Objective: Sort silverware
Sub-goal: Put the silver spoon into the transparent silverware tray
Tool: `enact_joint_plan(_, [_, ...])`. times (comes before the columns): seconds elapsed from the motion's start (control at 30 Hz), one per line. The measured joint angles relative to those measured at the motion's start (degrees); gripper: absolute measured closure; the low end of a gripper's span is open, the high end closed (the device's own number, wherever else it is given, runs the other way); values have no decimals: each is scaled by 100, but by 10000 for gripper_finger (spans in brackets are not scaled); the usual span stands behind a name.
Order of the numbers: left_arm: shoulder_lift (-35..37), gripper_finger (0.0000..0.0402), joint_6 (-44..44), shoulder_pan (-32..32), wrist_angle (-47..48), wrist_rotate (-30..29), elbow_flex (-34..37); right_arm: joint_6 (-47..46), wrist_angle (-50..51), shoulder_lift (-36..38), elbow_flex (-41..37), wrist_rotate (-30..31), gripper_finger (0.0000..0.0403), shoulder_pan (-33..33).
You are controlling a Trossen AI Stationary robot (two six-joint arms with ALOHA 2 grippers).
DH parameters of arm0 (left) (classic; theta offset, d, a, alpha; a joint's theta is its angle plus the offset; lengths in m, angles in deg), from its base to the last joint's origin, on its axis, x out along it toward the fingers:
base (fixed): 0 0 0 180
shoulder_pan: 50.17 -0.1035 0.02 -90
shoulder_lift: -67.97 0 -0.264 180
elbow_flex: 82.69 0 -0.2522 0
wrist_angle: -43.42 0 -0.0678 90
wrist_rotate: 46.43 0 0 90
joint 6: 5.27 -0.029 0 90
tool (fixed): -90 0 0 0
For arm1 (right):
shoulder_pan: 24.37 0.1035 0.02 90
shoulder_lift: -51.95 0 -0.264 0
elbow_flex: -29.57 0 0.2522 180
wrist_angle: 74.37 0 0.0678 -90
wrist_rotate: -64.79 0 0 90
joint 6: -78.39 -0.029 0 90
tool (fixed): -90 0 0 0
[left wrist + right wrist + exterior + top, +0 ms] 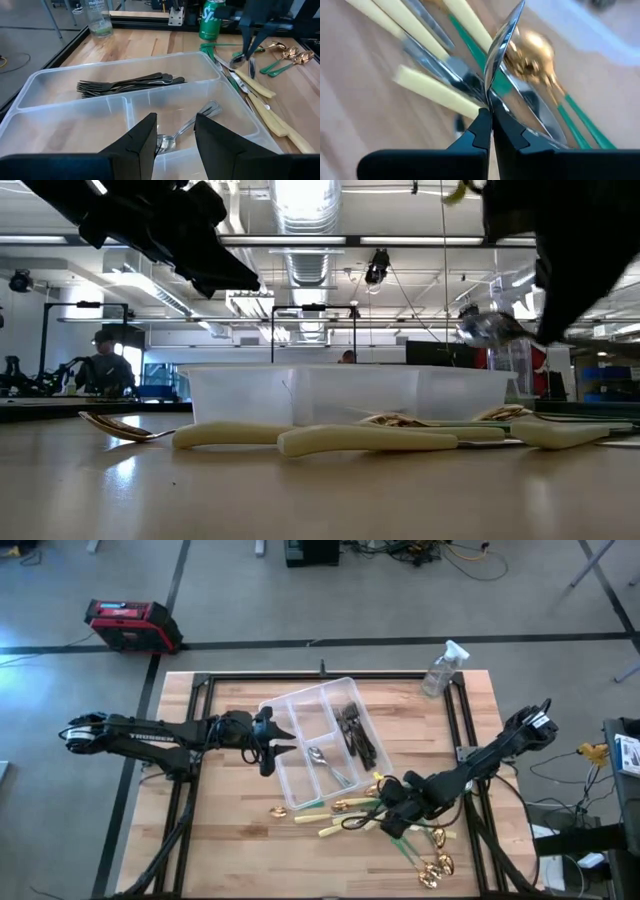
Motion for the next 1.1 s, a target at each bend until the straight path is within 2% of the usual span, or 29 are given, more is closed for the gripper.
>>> enact_joint_plan(0.17, [0,283,-108,0,-47,0,-1,236,129,3,600,519,403,-256])
enact_joint_plan(0.3, [2,283,-125,0,-49,0,-2,837,149,-166,1027,720,403,-756])
enact_joint_plan(0.43, [133,283,-128,0,-37,-7,-2,1656,152,-657,1504,752,403,-1432])
enact_joint_plan(0.6, [673,283,-171,-2,249,-21,-4,2114,131,-1427,2163,733,403,-2238])
enact_joint_plan(0.7, [1090,283,-189,-2,638,-327,-6,2381,123,-1861,2555,731,403,-2529])
enact_joint_plan(0.87, [1655,283,-257,-4,1225,-1005,-4,2562,103,-2464,3111,365,403,-2720])
enact_joint_plan(1.1, [1832,283,-300,-7,1263,-1016,-2,2729,113,-2982,3319,235,403,-2736])
